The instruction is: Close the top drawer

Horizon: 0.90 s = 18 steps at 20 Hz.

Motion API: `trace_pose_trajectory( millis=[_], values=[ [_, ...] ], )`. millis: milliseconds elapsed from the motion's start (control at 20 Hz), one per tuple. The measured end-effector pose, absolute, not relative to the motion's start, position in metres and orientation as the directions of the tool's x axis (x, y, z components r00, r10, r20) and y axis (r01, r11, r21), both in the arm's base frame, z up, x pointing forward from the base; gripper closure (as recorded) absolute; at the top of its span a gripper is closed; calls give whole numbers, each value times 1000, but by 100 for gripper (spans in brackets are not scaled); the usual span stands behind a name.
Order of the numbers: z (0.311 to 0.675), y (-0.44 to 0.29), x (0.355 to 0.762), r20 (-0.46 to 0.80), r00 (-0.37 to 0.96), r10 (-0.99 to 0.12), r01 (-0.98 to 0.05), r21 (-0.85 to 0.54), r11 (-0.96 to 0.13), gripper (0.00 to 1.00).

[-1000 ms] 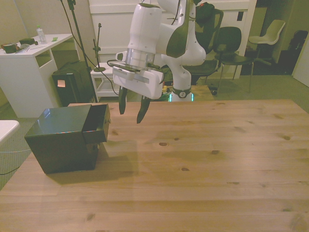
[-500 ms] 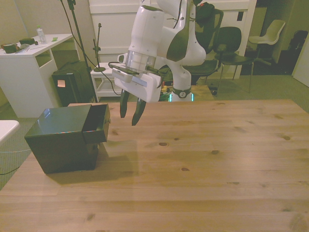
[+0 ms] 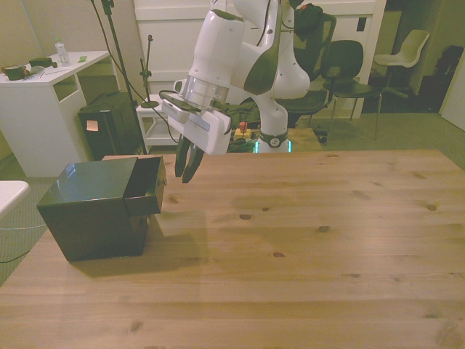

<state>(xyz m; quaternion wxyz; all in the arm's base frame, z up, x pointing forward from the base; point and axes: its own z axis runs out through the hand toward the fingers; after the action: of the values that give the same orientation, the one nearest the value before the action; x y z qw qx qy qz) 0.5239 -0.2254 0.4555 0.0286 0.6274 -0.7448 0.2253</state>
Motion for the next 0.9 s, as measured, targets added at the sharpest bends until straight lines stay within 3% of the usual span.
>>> trace_pose_trajectory(
  millis=[900],
  values=[
    [468,-268,510,381,-308,-872,-929,-316,191,100]
  ],
)
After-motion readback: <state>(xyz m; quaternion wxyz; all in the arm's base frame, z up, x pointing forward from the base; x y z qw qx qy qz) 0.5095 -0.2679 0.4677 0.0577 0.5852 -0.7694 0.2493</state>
